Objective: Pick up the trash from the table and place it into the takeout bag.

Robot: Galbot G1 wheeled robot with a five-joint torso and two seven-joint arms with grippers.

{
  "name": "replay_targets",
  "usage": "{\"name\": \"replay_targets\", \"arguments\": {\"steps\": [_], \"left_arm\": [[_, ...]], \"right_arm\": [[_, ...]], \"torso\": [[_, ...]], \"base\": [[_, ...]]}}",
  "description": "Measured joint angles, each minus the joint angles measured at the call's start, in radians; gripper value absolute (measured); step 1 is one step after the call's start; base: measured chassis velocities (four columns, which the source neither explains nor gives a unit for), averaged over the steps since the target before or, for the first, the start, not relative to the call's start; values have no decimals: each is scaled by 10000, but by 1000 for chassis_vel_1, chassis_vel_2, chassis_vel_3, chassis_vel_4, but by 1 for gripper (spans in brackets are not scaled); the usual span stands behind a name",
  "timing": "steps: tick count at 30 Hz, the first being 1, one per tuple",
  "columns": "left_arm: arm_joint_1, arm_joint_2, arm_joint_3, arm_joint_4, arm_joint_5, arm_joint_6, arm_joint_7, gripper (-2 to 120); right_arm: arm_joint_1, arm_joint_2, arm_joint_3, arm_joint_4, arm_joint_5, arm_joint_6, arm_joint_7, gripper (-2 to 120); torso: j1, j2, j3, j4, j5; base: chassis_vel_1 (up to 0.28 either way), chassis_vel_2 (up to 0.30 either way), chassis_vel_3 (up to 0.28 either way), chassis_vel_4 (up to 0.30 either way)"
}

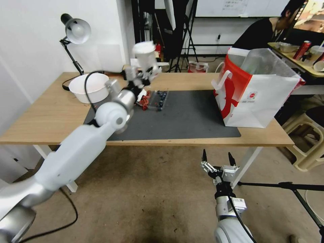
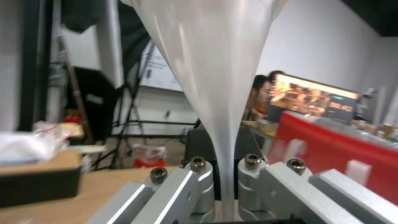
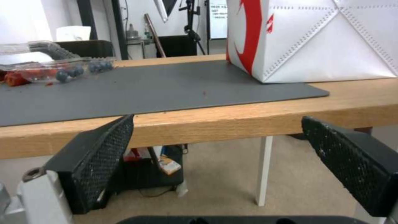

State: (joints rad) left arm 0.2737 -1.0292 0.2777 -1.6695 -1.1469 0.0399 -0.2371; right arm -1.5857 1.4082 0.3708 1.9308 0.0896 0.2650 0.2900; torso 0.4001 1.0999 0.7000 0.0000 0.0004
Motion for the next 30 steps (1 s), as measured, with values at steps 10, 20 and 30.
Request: {"name": "replay_targets", "arguments": {"steps": [10, 20, 30], "left_arm": [[-2116, -1491, 1976, 1051, -452, -51, -111, 0], [-3933, -3085, 3121, 2260, -1445, 227, -517, 0], [-4708, -3862, 3700, 2894, -2228, 615, -796, 0]], "right_arm": [[26, 69, 81, -39, 13, 35, 27, 100], [68, 199, 108, -41, 20, 54, 39, 100], [72, 221, 143, -16, 69, 79, 47, 100]], "torso": [[0, 0, 0, -1, 1], [0, 0, 0, -1, -1], [0, 0, 0, 1, -2]], "base": [[0, 0, 0, 0], [0, 0, 0, 0], [0, 0, 0, 0]]}}
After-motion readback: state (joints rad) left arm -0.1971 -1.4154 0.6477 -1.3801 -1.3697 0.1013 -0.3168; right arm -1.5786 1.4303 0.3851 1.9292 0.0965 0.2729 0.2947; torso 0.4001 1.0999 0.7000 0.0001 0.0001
